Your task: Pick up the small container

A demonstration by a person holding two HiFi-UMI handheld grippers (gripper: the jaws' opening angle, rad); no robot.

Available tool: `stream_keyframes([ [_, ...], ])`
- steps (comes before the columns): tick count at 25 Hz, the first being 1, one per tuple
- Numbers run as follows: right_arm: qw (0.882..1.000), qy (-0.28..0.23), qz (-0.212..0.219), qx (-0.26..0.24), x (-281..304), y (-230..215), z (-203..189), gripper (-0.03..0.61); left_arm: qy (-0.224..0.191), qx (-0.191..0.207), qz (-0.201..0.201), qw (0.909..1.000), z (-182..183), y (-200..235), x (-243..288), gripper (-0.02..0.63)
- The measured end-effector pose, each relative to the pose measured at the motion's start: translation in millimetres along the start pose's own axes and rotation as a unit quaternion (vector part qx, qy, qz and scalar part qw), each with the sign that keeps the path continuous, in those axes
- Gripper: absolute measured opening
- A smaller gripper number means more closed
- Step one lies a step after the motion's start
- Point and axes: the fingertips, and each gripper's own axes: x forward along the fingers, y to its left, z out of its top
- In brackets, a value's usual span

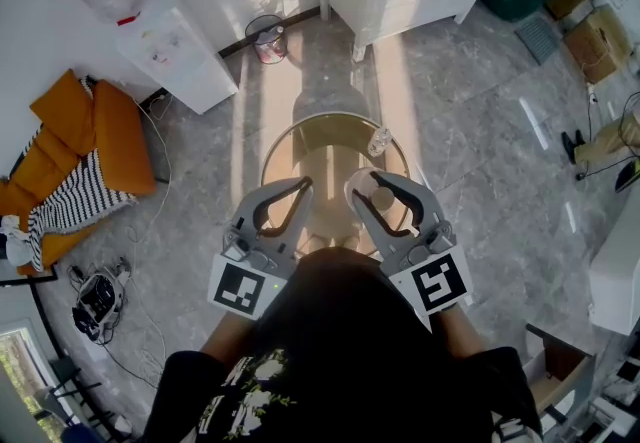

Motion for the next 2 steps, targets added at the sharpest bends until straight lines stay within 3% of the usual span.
stream_keyframes([
  [2,1.000,-0.001,0.003,-0.002,-0.9,0.7,-0.2,0.117,0.002,-0.005,0.001,1.0000,-1.9,0.4,-0.1,0.008],
])
